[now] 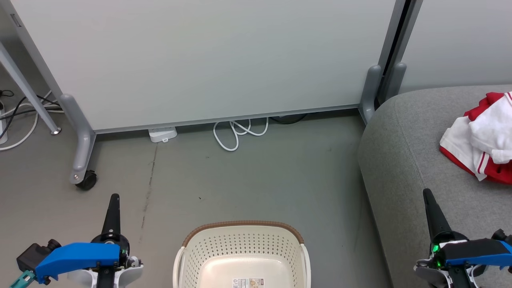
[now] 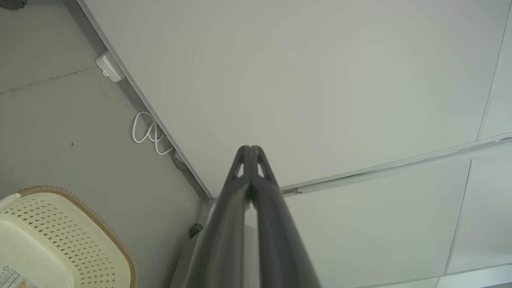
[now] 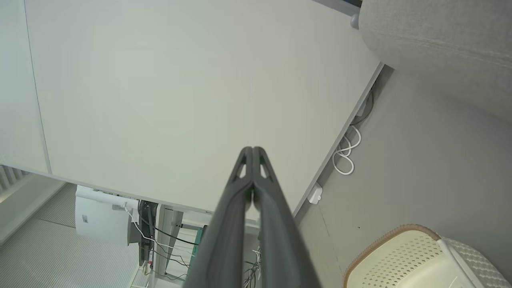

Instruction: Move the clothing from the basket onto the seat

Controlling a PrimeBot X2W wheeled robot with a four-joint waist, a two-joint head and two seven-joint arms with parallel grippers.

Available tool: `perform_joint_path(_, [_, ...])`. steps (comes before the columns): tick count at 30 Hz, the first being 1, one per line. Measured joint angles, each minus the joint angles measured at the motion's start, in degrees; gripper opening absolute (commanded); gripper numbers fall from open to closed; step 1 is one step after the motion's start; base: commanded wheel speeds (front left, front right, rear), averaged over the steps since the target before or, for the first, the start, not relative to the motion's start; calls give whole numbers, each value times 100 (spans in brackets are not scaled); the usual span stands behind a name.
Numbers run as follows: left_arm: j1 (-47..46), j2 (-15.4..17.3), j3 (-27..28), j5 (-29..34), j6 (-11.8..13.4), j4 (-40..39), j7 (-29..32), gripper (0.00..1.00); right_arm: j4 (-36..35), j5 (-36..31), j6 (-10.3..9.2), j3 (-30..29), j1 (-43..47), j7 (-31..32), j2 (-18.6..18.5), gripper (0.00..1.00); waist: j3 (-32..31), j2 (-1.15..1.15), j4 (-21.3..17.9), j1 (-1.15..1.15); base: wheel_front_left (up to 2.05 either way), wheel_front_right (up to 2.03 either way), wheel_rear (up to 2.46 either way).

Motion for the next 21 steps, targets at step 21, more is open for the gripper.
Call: perform_joint_path(21, [-57, 0, 112, -1001, -48, -38, 240, 0, 10, 996, 0, -23, -78, 250, -1, 0, 5, 0, -86, 0, 0, 0, 0])
